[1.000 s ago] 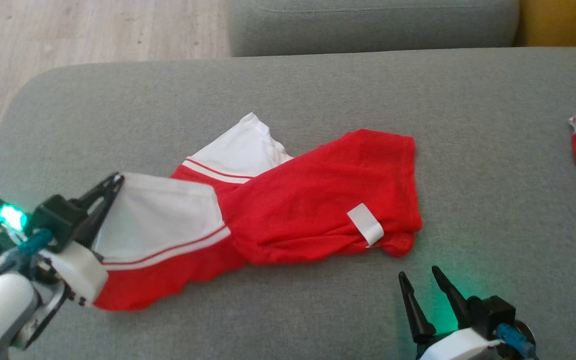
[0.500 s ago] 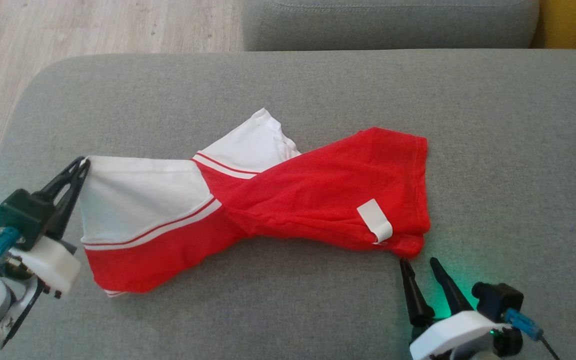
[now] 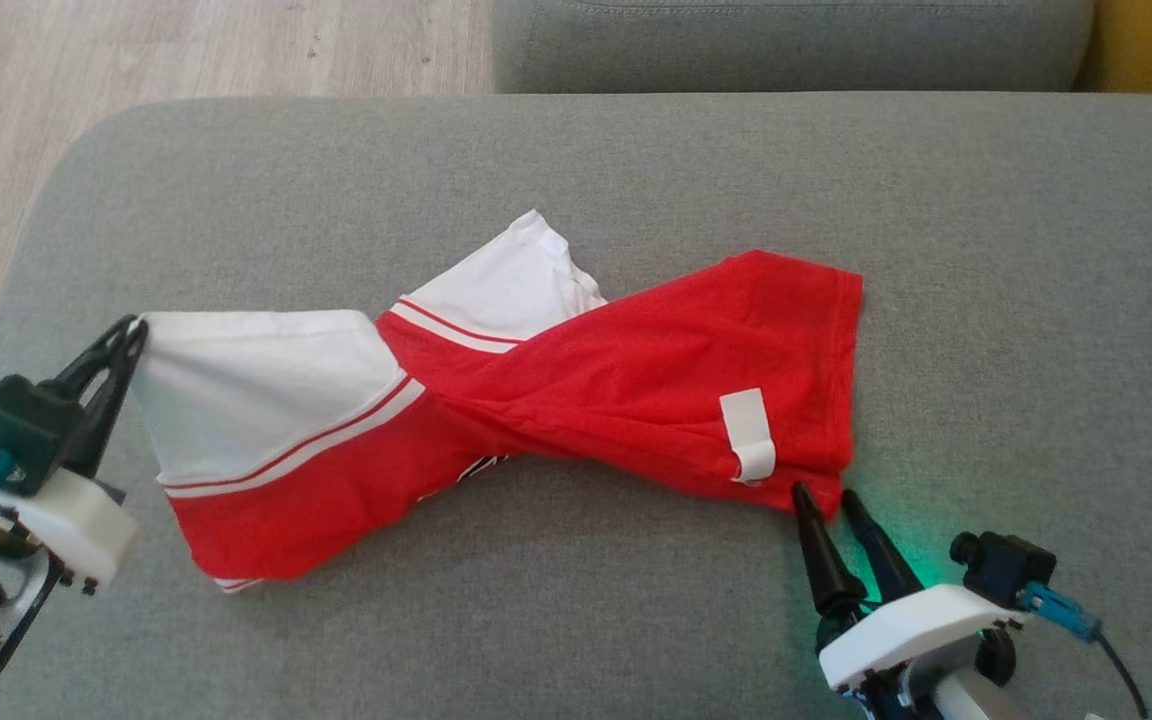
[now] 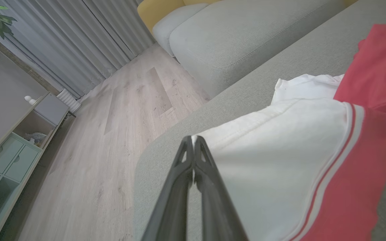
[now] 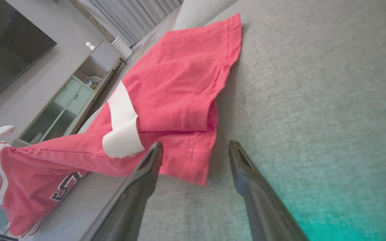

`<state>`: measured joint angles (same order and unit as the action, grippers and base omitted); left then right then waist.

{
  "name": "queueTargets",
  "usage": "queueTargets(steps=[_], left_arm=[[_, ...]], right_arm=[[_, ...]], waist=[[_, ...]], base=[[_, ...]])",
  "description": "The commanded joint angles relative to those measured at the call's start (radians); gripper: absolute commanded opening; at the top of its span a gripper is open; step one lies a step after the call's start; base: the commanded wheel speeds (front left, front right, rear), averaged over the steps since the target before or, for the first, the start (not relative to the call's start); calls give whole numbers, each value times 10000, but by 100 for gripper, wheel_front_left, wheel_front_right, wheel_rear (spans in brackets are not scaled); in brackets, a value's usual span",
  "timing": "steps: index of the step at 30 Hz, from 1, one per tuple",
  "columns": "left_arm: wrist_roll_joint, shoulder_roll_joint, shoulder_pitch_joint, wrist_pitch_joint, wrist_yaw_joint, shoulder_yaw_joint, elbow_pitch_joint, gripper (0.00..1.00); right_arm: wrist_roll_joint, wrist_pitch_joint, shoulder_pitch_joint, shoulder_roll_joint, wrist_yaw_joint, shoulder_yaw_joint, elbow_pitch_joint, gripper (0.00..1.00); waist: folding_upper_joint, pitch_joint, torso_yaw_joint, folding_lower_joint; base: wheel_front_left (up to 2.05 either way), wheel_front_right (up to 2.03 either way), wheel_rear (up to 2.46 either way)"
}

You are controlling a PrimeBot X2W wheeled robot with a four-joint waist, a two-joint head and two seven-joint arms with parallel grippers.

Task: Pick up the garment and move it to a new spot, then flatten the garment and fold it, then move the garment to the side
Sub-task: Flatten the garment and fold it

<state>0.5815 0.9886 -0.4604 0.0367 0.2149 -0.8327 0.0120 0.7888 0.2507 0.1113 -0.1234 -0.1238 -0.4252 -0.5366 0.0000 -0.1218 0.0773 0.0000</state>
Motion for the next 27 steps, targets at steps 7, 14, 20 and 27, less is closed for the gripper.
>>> queueTargets(steps=[7,14,20,27], left_arm=[[53,489,-499,-46,-51,630,-19,0],[54,376,-542,-59,-144,531,-136,0],[50,337,-520,-76,-175,452,-213,0],[64,271,-514,-111,-248,363,-319,0]], right_arm=[[1202,111,421,-561,-69,-1281,244,100],[1566,111,483,-836,-69,-1785,341,44],[1551,111,413,-950,-69,-1745,462,38],[1453,111,332,-1003,-69,-1563,439,50]], waist=[[0,86,22,0],[0,192,33,0],[0,329,9,0],[0,488,10,0]], base=[[0,0,0],[0,0,0],[0,0,0],[0,0,0]])
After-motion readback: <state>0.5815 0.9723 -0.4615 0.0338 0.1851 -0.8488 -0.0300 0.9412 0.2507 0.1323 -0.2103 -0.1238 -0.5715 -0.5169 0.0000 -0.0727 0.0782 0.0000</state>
